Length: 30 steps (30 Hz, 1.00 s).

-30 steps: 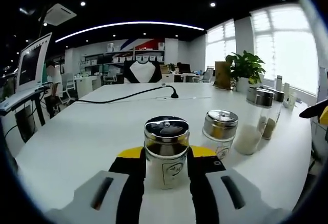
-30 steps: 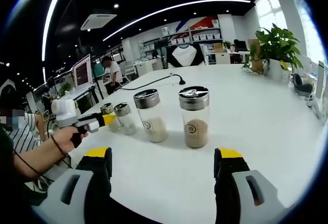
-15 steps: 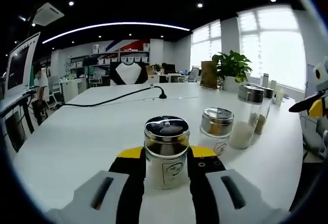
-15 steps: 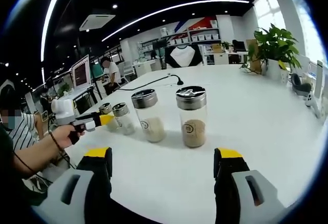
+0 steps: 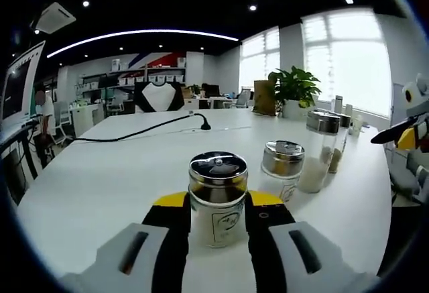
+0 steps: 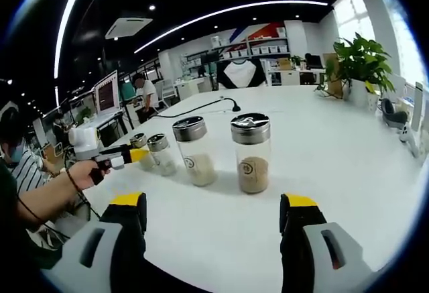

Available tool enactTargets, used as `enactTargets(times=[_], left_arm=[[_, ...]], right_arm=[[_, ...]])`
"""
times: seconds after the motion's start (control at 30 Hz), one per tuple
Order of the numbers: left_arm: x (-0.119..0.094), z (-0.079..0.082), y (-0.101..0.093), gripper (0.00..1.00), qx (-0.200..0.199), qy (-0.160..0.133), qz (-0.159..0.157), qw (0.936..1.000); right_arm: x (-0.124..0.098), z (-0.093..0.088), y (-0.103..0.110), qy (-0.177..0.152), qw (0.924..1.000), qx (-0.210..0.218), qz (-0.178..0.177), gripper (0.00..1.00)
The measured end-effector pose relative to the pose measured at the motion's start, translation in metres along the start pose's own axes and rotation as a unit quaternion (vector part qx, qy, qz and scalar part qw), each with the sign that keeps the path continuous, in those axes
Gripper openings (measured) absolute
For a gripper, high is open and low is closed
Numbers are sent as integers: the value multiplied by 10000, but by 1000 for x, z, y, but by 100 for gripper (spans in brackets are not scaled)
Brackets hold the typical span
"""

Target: Rotate the seasoning bottle until the label or dispensing opening points toward the visible target arrow and the bottle remains upright within the marked orientation range

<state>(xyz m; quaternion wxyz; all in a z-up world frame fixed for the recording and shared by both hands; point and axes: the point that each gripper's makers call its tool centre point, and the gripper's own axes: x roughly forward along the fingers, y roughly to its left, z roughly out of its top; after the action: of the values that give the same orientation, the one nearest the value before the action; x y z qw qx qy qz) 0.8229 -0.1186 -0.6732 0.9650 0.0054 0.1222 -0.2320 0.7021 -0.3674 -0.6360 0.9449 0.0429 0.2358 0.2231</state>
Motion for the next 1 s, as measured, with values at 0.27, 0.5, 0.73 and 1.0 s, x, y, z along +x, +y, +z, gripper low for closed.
enactTargets(times=[0.27, 0.5, 0.73, 1.0], left_arm=[[-1, 1, 0, 41, -214, -107, 18, 9997], [-9, 1, -5, 51, -245, -154, -9, 9996], [-26, 0, -9, 51, -265, -129, 42, 9996], [-47, 22, -17, 52, -139, -398, 146, 9990]], right_arm=[[0, 2, 0, -13, 10000, -23, 10, 83], [0, 0, -1, 24, 10000, -12, 1, 83], [1, 1, -2, -14, 10000, 10, -14, 83], [2, 1, -3, -65, 10000, -56, 16, 83]])
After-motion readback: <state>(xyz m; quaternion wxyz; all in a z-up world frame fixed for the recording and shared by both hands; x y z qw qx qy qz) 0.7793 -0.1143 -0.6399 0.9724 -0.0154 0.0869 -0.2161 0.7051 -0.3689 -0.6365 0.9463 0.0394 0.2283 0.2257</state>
